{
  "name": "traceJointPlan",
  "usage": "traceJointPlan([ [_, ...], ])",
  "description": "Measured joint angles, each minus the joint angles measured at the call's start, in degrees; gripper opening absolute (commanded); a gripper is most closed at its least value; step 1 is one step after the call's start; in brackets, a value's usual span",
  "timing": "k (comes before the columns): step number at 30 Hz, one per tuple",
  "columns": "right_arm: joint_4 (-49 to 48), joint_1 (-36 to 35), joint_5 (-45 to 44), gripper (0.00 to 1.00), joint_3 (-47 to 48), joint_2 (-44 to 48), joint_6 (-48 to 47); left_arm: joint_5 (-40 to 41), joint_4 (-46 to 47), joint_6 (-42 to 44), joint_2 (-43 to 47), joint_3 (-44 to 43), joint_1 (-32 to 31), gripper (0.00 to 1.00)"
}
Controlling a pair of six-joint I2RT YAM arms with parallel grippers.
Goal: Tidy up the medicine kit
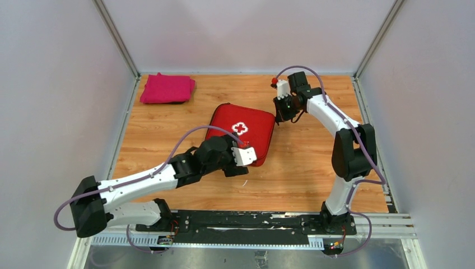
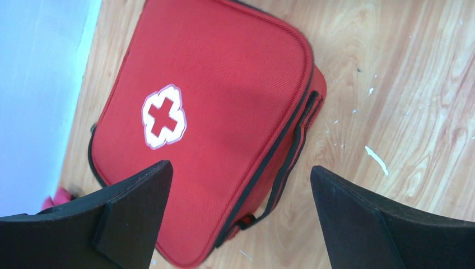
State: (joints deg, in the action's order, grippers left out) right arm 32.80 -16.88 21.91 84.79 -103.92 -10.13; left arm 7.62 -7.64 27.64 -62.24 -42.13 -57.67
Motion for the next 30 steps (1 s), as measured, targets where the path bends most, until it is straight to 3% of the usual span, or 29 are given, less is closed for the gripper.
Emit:
traceJointPlan([
  [8,-0.11,0.00,0.94,0.00,-0.52,-0.46,-0.26,-7.02,2.36,10.51,-10.60,-3.69,-0.33,0.99],
  [13,-0.17,0.00,1.01,0.00,-0.70,-0.90,-0.33,-7.10,4.59,13.00,-15.76,-4.07,-0.33,0.95],
  [22,-2.10,0.00,0.57,0.00,-3.23,-0.59,-0.33,-1.95,9.40,12.04,-24.33,-5.99,-0.31,0.74],
  [30,-5.86,0.00,-1.70,0.00,-8.24,3.06,0.02,-2.54,10.10,7.56,-25.05,-6.43,0.94,0.72],
])
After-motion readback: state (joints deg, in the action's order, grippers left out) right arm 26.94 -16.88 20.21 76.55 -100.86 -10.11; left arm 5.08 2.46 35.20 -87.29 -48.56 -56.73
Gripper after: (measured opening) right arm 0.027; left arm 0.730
